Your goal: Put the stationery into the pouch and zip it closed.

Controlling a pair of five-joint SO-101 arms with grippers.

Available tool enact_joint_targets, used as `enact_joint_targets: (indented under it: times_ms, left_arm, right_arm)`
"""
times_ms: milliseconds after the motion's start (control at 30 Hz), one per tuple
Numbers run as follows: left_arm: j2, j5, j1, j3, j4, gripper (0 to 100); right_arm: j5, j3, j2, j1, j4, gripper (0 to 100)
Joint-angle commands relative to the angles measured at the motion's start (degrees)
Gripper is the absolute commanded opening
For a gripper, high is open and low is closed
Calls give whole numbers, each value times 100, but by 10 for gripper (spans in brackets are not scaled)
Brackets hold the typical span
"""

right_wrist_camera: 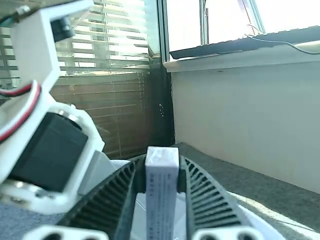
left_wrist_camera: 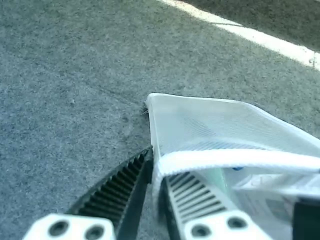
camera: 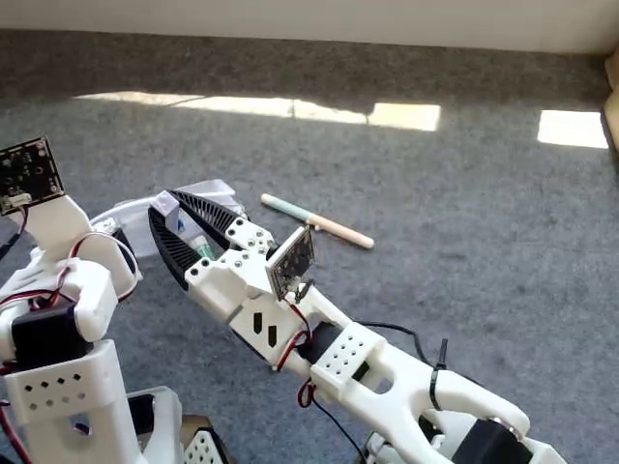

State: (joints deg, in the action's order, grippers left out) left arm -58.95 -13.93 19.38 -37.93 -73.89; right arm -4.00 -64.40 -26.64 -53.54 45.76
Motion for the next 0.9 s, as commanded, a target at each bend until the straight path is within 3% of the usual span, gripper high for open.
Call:
enact_joint_targets:
  times_ms: [0, 233, 367, 633, 867]
  left_arm:
    - [4, -44, -84, -40, 114, 7]
    - [4, -35, -75, -66, 114, 7]
    - [4, -35, -75, -66, 114, 7]
    - [4, -35, -75, -66, 114, 7]
    - [4, -35, -66, -66, 114, 7]
  right_arm:
    - [-35, 321, -75, -180, 119, 74]
    - [-35, 312, -75, -163, 75, 103]
    - [-44, 312, -242, -180, -567, 182]
    - [-580, 330, -1156, -163, -1675, 184]
    - [-598, 356, -1719, 75, -2440, 184]
